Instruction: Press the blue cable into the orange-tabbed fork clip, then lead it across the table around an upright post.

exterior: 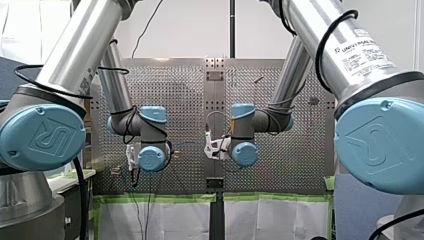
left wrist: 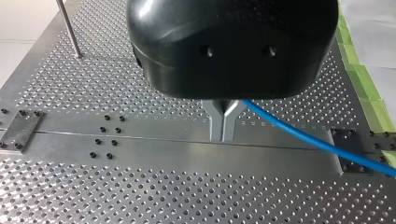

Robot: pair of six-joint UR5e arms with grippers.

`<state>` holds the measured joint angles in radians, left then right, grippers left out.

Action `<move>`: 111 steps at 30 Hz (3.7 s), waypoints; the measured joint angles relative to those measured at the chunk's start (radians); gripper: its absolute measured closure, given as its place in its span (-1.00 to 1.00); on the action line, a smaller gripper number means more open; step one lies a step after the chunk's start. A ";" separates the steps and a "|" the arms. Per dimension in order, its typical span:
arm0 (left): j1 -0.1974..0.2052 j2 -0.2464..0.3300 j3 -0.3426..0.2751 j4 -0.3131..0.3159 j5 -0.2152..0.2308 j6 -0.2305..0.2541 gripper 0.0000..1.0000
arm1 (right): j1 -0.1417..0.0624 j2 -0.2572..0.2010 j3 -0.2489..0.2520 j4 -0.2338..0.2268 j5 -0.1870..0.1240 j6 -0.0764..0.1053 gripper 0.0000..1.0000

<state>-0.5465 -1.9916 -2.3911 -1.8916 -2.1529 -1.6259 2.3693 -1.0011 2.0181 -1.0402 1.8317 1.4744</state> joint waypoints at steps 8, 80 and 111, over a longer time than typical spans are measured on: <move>0.000 0.000 0.000 0.000 0.000 0.000 1.00 | 0.000 0.000 0.000 0.000 0.000 0.000 1.00; 0.008 -0.069 -0.002 -0.021 0.002 0.003 1.00 | 0.011 0.126 -0.002 0.017 0.003 -0.012 1.00; 0.018 -0.079 0.000 -0.011 -0.006 -0.003 1.00 | 0.010 0.166 -0.066 0.120 0.043 -0.018 1.00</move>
<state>-0.5287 -2.0708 -2.3913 -1.9030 -2.1591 -1.6289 2.3794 -0.8352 1.9517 -0.9206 1.8746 1.4561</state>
